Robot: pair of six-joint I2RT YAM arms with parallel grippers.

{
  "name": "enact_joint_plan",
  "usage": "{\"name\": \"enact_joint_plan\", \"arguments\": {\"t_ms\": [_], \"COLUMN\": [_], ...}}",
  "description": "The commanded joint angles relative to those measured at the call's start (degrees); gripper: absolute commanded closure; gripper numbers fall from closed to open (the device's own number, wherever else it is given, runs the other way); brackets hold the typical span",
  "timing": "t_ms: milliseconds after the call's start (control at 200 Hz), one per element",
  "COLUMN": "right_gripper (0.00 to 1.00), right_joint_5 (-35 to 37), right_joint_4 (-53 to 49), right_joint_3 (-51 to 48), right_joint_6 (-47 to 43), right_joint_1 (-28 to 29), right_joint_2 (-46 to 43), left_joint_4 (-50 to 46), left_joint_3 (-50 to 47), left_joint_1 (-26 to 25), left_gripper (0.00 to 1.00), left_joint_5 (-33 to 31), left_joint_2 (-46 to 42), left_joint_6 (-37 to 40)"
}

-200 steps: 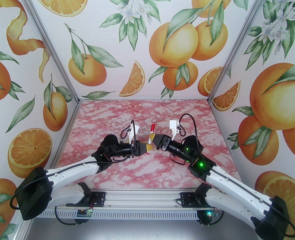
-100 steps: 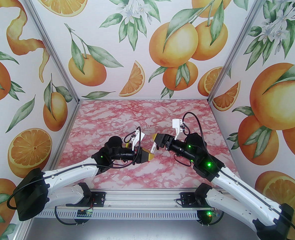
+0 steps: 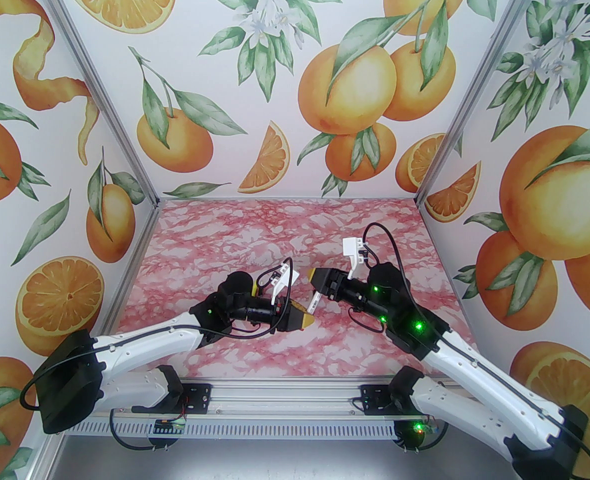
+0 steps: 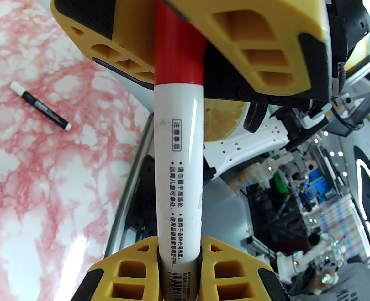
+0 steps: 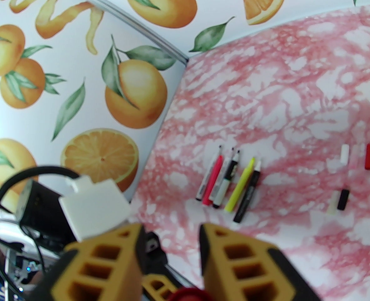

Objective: Open the pen caps

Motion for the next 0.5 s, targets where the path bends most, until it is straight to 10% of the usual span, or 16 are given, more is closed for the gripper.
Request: {"name": "enact_joint_plan", "arguments": {"t_ms": [0,400,495], "right_gripper": [0.71,0.83,0.84], "right_joint_5": [-0.3,-0.1,-0.8], "right_joint_4": [-0.9,-0.6,1.0], "right_joint_3": [1.5,1.4,0.9], "right_joint_6": [-0.6,-0.2,0.6], "right_joint_1": [-0.4,-0.4,-0.4], "right_joint_2": [0.3,0.2,0.3], "left_joint_4": [-0.7,-0.7,0.5], "left_joint_3": [2.0,2.3,2.1], "left_joint_1": [-0.3,-0.4,-0.6], "left_gripper": [0.95,0.88,0.73], "left_joint_5": [0.9,0.6,-0.4], "left_joint_2": [-0.1,-0.3,-0.2], "left_joint_6": [1.4,1.9,1.4]}}
